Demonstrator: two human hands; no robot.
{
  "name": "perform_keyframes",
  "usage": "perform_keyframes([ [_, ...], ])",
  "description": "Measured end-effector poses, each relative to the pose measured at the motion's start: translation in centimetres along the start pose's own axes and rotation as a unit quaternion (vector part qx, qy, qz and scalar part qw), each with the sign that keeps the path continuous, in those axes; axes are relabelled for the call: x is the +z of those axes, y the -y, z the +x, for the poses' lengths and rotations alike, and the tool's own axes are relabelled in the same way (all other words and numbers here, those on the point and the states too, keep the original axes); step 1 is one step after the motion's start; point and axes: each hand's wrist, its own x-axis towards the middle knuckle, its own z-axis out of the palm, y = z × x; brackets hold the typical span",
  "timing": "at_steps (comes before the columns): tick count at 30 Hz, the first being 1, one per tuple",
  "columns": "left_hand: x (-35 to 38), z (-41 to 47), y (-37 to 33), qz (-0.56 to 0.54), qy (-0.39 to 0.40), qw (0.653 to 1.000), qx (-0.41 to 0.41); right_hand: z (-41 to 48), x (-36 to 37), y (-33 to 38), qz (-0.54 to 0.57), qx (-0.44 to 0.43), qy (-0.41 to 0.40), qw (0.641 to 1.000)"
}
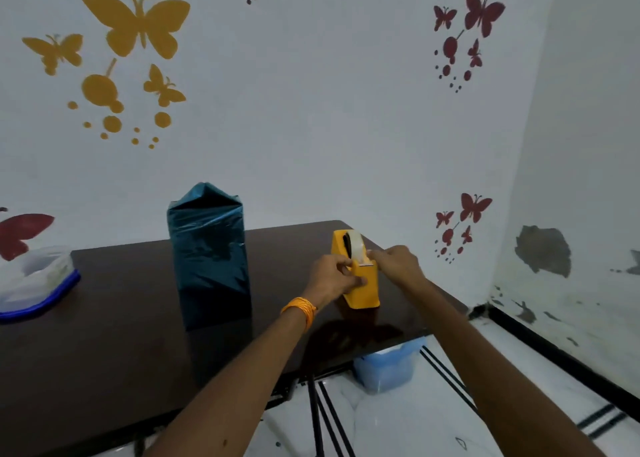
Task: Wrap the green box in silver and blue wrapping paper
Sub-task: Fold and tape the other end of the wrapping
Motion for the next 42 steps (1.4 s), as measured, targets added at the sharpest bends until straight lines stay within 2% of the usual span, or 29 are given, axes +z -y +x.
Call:
perform_keyframes([
  [3, 0.6, 0.3, 0.5, 0.040, -0.037, 0.998, 0.014, 0.6, 1.1, 0.1, 0.103, 0.069, 0.031, 0.992],
  [8, 0.4, 0.0, 0.4, 0.061, -0.041, 0.997, 0.032, 1.0, 1.3, 0.3, 0.217, 0.127, 0.051, 0.966],
  [12, 0.3, -0.3, 0.3, 0.063, -0.041, 0.996, 0.038, 1.6, 1.1, 1.3, 0.222, 0.121, 0.025, 0.967],
  [18, 0.5, -0.6, 0.0, 0.053, -0.045, 0.997, 0.036, -0.3, 0.8, 1.8, 0.127, 0.032, -0.032, 0.991],
  [25, 0.8, -1.1, 0.1, 0.043, -0.066, 0.996, 0.045, -3.8, 2.1, -1.4, 0.215, 0.073, -0.043, 0.973],
  [32, 0.9, -0.9, 0.5, 0.028, -0.061, 0.997, 0.049, -4.6, 2.4, -1.6, 0.219, 0.070, -0.026, 0.973],
  [35, 0.7, -0.6, 0.8, 0.037, -0.052, 0.997, 0.049, -4.7, 2.6, -1.8, 0.193, 0.054, -0.025, 0.979],
  [39, 0.3, -0.1, 1.1, 0.053, -0.026, 0.996, 0.059, -4.2, 2.6, -1.5, 0.058, -0.022, -0.073, 0.995],
  [42, 0.3, 0.0, 1.2, 0.062, -0.024, 0.996, 0.062, -4.1, 2.3, -1.2, -0.036, -0.047, -0.075, 0.995],
])
